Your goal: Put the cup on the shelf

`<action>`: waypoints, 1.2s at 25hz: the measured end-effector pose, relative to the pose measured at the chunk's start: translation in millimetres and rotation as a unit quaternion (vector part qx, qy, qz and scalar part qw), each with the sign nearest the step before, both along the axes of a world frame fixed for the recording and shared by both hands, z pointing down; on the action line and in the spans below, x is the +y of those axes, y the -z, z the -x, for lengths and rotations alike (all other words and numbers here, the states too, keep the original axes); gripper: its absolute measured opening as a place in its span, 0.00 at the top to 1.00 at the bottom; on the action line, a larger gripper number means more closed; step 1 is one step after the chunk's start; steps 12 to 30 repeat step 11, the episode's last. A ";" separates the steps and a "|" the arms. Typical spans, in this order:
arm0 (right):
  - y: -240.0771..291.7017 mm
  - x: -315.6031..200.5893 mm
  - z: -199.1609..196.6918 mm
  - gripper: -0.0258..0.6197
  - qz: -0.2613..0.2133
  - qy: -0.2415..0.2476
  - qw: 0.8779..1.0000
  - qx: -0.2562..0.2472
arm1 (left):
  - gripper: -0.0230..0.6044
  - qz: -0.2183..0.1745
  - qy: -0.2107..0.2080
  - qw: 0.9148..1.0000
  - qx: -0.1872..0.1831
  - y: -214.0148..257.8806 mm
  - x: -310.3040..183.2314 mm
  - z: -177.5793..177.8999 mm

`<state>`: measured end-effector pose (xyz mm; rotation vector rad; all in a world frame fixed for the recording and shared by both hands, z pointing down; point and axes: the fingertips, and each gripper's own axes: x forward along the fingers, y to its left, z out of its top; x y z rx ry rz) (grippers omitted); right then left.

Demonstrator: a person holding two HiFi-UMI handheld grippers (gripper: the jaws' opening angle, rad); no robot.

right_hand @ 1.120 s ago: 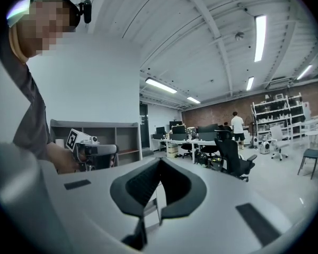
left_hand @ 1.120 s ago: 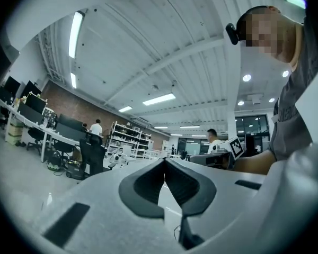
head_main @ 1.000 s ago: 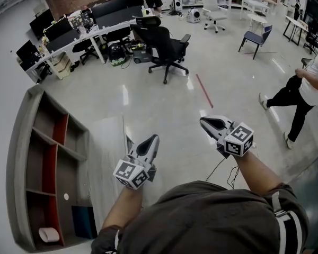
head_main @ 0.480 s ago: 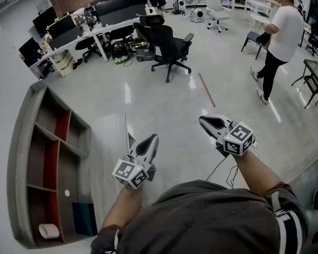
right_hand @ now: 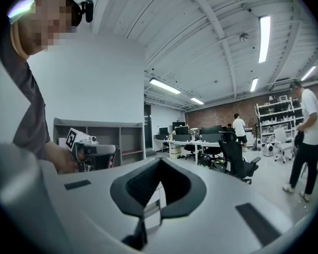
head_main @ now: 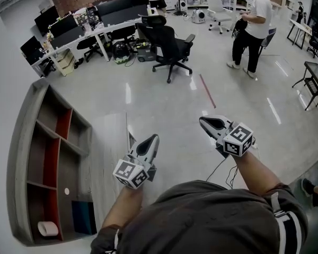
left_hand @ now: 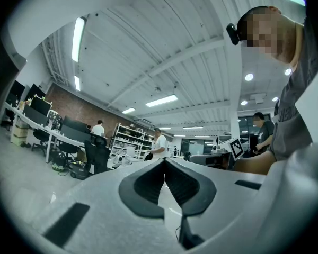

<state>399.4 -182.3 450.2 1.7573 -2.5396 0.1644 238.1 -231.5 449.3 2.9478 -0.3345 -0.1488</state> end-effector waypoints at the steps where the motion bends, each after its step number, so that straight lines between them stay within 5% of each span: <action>1: -0.1 0.0 0.6 0.98 0.000 0.000 1.000 0.000 | 0.96 0.001 0.000 1.000 0.000 -0.2 0.1 0.4; 30: 1.1 1.7 4.3 0.98 -0.002 0.003 1.000 0.003 | 0.96 -0.002 -0.001 1.000 0.003 2.4 3.9 0.7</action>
